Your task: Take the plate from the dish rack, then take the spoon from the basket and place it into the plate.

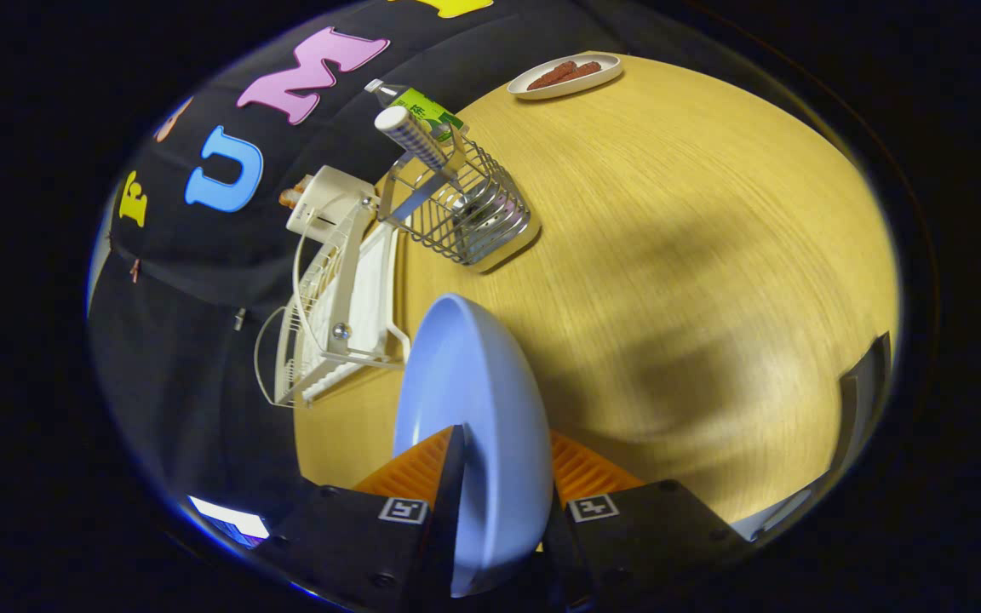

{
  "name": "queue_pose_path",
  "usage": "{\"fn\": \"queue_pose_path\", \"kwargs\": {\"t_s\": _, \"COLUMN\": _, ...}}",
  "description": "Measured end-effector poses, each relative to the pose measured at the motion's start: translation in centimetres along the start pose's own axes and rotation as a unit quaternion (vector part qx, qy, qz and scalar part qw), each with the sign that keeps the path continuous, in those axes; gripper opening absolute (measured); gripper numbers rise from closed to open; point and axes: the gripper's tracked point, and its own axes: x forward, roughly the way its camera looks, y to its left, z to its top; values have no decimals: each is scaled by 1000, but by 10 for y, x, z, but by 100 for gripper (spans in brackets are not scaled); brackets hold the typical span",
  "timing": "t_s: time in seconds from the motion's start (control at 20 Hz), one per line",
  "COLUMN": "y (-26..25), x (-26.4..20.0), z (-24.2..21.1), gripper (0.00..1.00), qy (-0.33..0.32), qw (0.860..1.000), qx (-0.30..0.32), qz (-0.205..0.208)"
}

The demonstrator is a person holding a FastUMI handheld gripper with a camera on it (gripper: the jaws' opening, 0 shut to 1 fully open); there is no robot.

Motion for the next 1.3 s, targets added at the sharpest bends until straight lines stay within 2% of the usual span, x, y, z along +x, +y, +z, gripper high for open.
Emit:
{"fn": "queue_pose_path", "kwargs": {"t_s": 0.2, "y": -15, "x": -9, "z": 5, "gripper": 71, "qy": -8, "qw": 998, "qx": -44, "qz": -41}}
{"fn": "queue_pose_path", "kwargs": {"t_s": 0.25, "y": -19, "x": -12, "z": 8, "gripper": 82, "qy": -12, "qw": 997, "qx": -56, "qz": -52}}
{"fn": "queue_pose_path", "kwargs": {"t_s": 0.35, "y": -23, "x": -22, "z": 17, "gripper": 97, "qy": -22, "qw": 996, "qx": -68, "qz": -61}}
{"fn": "queue_pose_path", "kwargs": {"t_s": 0.6, "y": -8, "x": -60, "z": 52, "gripper": 97, "qy": -79, "qw": 993, "qx": -73, "qz": -52}}
{"fn": "queue_pose_path", "kwargs": {"t_s": 0.95, "y": 32, "x": -118, "z": 123, "gripper": 97, "qy": -169, "qw": 973, "qx": -155, "qz": -40}}
{"fn": "queue_pose_path", "kwargs": {"t_s": 1.1, "y": 37, "x": -113, "z": 145, "gripper": 97, "qy": -168, "qw": 965, "qx": -195, "qz": -48}}
{"fn": "queue_pose_path", "kwargs": {"t_s": 1.3, "y": 37, "x": -88, "z": 163, "gripper": 97, "qy": -144, "qw": 963, "qx": -223, "qz": -45}}
